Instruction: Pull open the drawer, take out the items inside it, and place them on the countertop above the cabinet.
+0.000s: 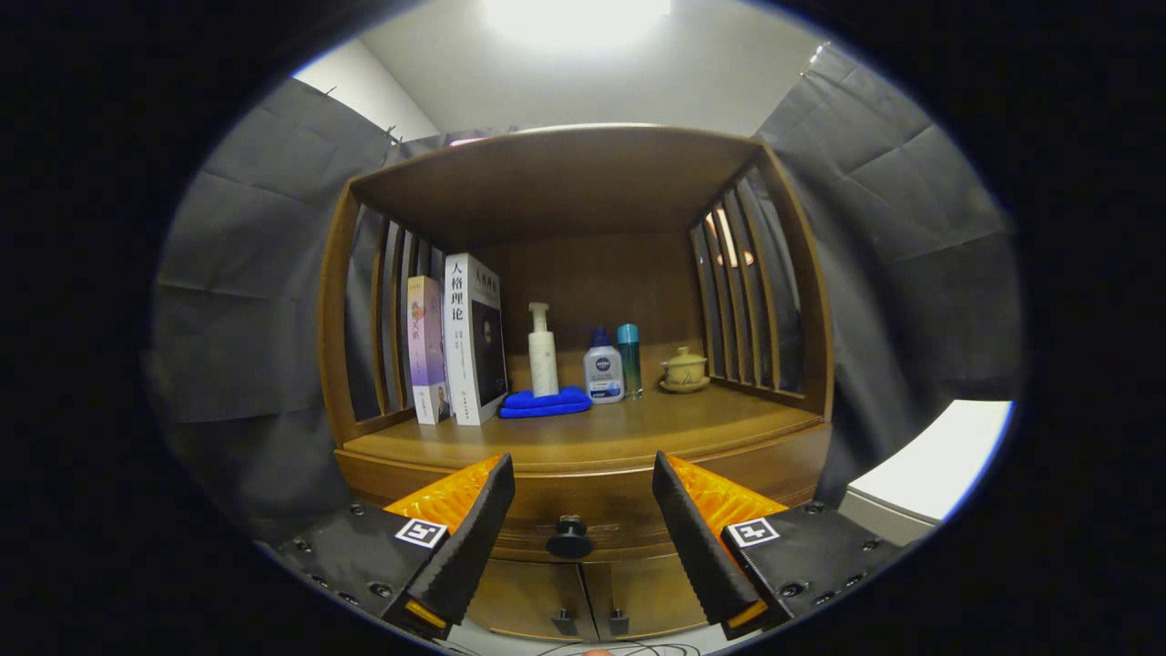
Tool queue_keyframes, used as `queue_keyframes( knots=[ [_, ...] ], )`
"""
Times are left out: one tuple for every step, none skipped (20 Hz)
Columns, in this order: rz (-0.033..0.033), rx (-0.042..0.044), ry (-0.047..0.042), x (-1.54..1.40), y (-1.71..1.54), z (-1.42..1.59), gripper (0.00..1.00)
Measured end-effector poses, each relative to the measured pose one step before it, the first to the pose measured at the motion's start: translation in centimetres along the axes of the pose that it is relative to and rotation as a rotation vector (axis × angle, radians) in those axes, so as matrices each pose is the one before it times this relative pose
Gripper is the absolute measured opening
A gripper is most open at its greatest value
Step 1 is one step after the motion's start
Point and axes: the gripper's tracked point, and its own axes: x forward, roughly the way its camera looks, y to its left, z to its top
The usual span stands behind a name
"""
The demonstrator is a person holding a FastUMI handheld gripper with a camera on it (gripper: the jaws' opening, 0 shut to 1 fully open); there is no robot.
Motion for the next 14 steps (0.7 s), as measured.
queue_keyframes(
  knots=[
    [0.0081,-0.00647,0.02133,0.89,0.272,-0.727,0.96],
    [0.00856,-0.00645,0.01728,0.783,0.355,-0.649,0.96],
    [0.00778,-0.00416,0.02015,0.656,0.297,-0.648,0.96],
    [0.00849,-0.00497,0.01947,0.538,0.305,-0.766,0.96],
    [-0.00011,-0.00401,0.01539,0.415,0.165,-0.606,0.96],
    [0.00017,-0.00378,0.01912,0.398,-0.017,-0.809,0.96],
    [0.00319,-0.00367,0.02052,0.499,0.08,-0.836,0.96],
    [0.00086,-0.00087,0.0236,0.238,0.043,-0.979,0.96],
    [-0.00144,0.00178,0.02175,0.186,-0.121,-0.87,0.96],
    [-0.00184,0.00329,0.01776,0.133,-0.076,-0.638,0.96],
    [-0.00298,0.00463,0.01331,0.384,-0.185,-0.473,0.96],
    [-0.00168,0.00325,0.01313,0.294,-0.1,-0.673,0.91],
    [-0.00159,0.00231,0.01256,0.122,-0.097,-0.418,0.87],
    [-0.00372,-0.00041,0.01528,0.129,-0.209,-0.554,0.82]
  ],
)
